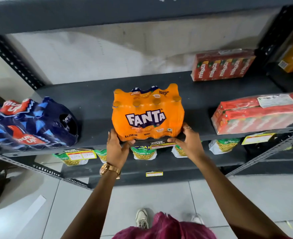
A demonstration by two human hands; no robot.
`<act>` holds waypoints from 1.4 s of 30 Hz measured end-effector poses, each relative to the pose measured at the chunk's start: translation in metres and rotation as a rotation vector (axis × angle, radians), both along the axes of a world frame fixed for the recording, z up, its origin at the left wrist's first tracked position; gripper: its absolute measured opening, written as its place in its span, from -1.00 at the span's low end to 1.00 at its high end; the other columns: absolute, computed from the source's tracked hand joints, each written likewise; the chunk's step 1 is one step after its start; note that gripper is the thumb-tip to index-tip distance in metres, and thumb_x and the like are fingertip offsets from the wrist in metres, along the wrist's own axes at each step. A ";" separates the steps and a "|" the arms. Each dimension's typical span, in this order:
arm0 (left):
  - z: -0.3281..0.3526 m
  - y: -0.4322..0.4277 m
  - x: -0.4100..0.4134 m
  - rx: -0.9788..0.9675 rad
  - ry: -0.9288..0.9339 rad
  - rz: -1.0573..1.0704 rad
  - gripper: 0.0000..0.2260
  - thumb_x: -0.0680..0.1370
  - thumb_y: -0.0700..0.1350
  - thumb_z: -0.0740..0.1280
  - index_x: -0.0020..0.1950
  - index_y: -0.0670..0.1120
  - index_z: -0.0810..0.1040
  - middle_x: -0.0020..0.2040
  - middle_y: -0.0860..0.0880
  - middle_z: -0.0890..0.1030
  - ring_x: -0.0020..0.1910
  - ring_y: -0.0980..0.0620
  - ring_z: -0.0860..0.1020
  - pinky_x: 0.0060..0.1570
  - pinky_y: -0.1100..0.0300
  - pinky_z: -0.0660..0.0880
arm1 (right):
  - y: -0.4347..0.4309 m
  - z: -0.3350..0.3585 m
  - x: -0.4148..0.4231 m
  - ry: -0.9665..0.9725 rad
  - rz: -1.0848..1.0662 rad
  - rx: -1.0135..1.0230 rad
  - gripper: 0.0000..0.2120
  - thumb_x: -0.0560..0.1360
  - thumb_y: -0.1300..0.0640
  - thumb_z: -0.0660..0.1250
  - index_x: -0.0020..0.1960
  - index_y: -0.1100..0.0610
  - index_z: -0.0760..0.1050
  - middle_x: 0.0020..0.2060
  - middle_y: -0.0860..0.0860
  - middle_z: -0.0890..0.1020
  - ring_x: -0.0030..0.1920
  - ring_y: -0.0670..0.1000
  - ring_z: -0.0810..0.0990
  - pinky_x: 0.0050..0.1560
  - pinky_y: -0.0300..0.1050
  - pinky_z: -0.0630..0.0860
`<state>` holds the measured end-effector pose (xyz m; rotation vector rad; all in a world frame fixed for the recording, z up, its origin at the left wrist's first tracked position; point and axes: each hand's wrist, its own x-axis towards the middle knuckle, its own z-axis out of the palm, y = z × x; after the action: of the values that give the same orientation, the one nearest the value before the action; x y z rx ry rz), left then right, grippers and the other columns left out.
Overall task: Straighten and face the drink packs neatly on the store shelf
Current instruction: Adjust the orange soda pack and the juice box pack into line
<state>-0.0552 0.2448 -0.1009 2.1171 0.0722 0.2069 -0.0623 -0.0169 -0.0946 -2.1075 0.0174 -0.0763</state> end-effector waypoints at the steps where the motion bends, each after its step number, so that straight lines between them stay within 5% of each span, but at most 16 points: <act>1: -0.001 -0.003 -0.002 0.003 -0.033 0.023 -0.41 0.29 0.17 0.43 0.23 0.07 0.29 0.15 -0.11 0.53 0.16 -0.20 0.51 0.07 -0.22 0.50 | -0.003 0.003 -0.003 -0.004 0.036 -0.015 -0.24 0.31 0.04 0.55 0.40 0.19 0.31 0.26 0.11 0.57 0.26 0.11 0.54 0.19 -0.14 0.47; 3: -0.003 -0.014 -0.013 -0.014 -0.095 0.119 -0.10 0.30 0.21 0.44 0.49 -0.03 0.07 0.44 -0.17 0.33 0.44 -0.17 0.27 0.37 -0.25 0.26 | -0.016 0.011 -0.016 -0.068 0.110 -0.037 -0.15 0.33 -0.01 0.52 0.49 0.14 0.20 0.40 -0.03 0.40 0.41 -0.03 0.37 0.34 -0.25 0.32; 5: 0.004 -0.038 -0.039 0.045 -0.205 0.242 -0.04 0.36 0.21 0.39 0.53 -0.08 -0.11 0.56 -0.17 0.05 0.54 -0.08 -0.04 0.48 -0.16 -0.02 | -0.040 0.023 -0.041 -0.162 0.081 0.012 -0.24 0.37 -0.04 0.48 0.47 0.06 0.24 0.41 -0.07 0.39 0.42 -0.13 0.34 0.38 -0.29 0.28; 7: 0.015 -0.088 -0.069 0.102 -0.381 0.189 -0.12 0.42 0.18 0.33 0.53 -0.11 -0.09 0.55 -0.21 0.05 0.54 -0.11 -0.02 0.49 -0.06 0.00 | -0.083 0.035 -0.069 -0.331 -0.113 0.081 -0.50 0.40 0.00 0.47 0.29 0.03 0.44 0.19 0.01 0.59 0.22 -0.10 0.54 0.23 -0.34 0.40; 9: 0.014 -0.144 -0.086 0.161 -0.490 -0.041 -0.20 0.47 0.09 0.33 0.54 -0.08 -0.06 0.52 -0.26 0.13 0.52 -0.15 0.08 0.49 0.05 0.07 | -0.133 0.041 -0.086 -0.519 -0.377 0.096 -0.69 0.40 0.02 0.48 0.09 0.00 0.48 -0.07 0.09 0.59 -0.05 0.07 0.58 0.06 -0.17 0.49; 11: 0.012 -0.202 -0.087 0.168 -0.451 -0.281 -0.23 0.49 0.09 0.32 0.54 -0.02 -0.07 0.52 -0.20 0.16 0.52 -0.09 0.13 0.48 0.11 0.12 | -0.188 0.038 -0.088 -0.579 -0.597 0.159 -0.67 0.39 0.05 0.50 0.04 -0.15 0.41 -0.11 0.15 0.52 -0.12 0.18 0.52 -0.02 0.00 0.50; 13: 0.012 -0.250 -0.075 0.112 -0.295 -0.346 -0.19 0.47 0.22 0.28 0.54 0.02 -0.12 0.55 -0.10 0.10 0.53 -0.04 0.08 0.47 0.11 0.11 | -0.234 0.030 -0.083 -0.526 -0.666 0.186 -0.51 0.37 0.11 0.51 0.17 -0.15 0.34 0.05 0.13 0.47 0.02 0.14 0.52 0.09 -0.05 0.49; 16: 0.006 -0.300 -0.043 0.095 -0.099 -0.247 -0.05 0.38 0.35 0.28 0.54 -0.04 -0.16 0.56 -0.11 0.04 0.54 -0.10 -0.02 0.46 0.08 -0.05 | -0.284 0.020 -0.068 -0.229 -0.527 0.141 -0.15 0.35 0.13 0.53 0.48 0.14 0.13 0.39 0.10 0.34 0.40 0.01 0.31 0.43 -0.07 0.26; 19: -0.003 -0.313 -0.016 0.261 -0.074 -0.219 -0.23 0.46 0.21 0.30 0.48 -0.21 0.13 0.47 -0.20 0.31 0.48 -0.20 0.19 0.51 0.03 -0.09 | -0.305 0.016 -0.052 -0.040 -0.361 -0.076 -0.45 0.40 0.11 0.48 0.29 0.27 0.37 0.14 0.07 0.58 0.20 0.06 0.50 0.23 -0.08 0.41; 22: -0.010 -0.316 -0.005 0.292 -0.096 -0.197 -0.42 0.49 -0.02 0.37 0.40 -0.23 0.25 0.34 -0.22 0.47 0.40 -0.23 0.33 0.49 -0.03 0.04 | -0.320 0.018 -0.037 -0.040 -0.303 -0.115 -0.76 0.44 0.19 0.44 -0.03 0.20 0.40 -0.27 -0.12 0.51 -0.23 -0.06 0.49 -0.28 -0.28 0.31; 27: -0.015 -0.319 0.001 0.226 -0.070 -0.173 -0.48 0.48 0.00 0.38 0.34 -0.17 0.30 0.29 -0.17 0.53 0.39 -0.20 0.35 0.51 0.02 -0.03 | -0.342 0.009 -0.021 -0.069 -0.201 -0.148 -0.65 0.47 0.18 0.41 0.18 0.32 0.45 0.10 0.19 0.64 0.12 0.11 0.60 0.03 -0.15 0.41; 31: -0.014 -0.316 0.002 0.197 -0.017 -0.235 -0.52 0.51 0.02 0.34 0.33 -0.13 0.28 0.27 -0.17 0.55 0.42 -0.24 0.31 0.50 0.08 -0.07 | -0.348 0.004 -0.027 -0.051 -0.134 -0.072 -0.56 0.42 0.15 0.46 0.23 0.25 0.43 0.11 0.09 0.64 0.12 -0.01 0.58 0.07 -0.19 0.42; 35: -0.002 -0.318 -0.007 0.187 -0.010 -0.222 -0.50 0.52 0.01 0.34 0.36 -0.16 0.28 0.25 -0.16 0.57 0.48 -0.24 0.17 0.43 -0.08 0.20 | -0.352 0.006 -0.031 -0.052 -0.108 -0.003 -0.54 0.40 0.05 0.45 0.22 0.21 0.45 0.08 0.02 0.63 0.10 -0.04 0.60 -0.01 -0.46 0.46; 38: 0.006 -0.323 -0.015 0.170 -0.056 -0.203 -0.53 0.51 -0.05 0.36 0.33 -0.23 0.34 0.17 -0.18 0.61 0.42 -0.23 0.30 0.40 -0.17 0.26 | -0.354 0.010 -0.033 -0.014 -0.073 0.009 -0.51 0.35 0.02 0.49 0.21 0.16 0.47 0.03 -0.05 0.63 0.04 -0.21 0.60 -0.06 -0.52 0.44; 42: 0.001 -0.320 -0.014 0.190 -0.023 -0.191 -0.47 0.49 0.15 0.27 0.32 -0.17 0.36 0.21 -0.14 0.59 0.47 -0.21 0.23 0.34 -0.13 0.32 | -0.351 0.001 -0.031 -0.083 -0.172 -0.113 -0.47 0.28 0.06 0.57 0.16 0.21 0.50 -0.02 0.04 0.69 -0.03 -0.03 0.62 -0.02 -0.17 0.52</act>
<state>-0.0689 -0.0756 -0.1000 2.2941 -0.1693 0.1287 -0.0933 -0.3681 -0.0940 -2.2107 0.1483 -0.2736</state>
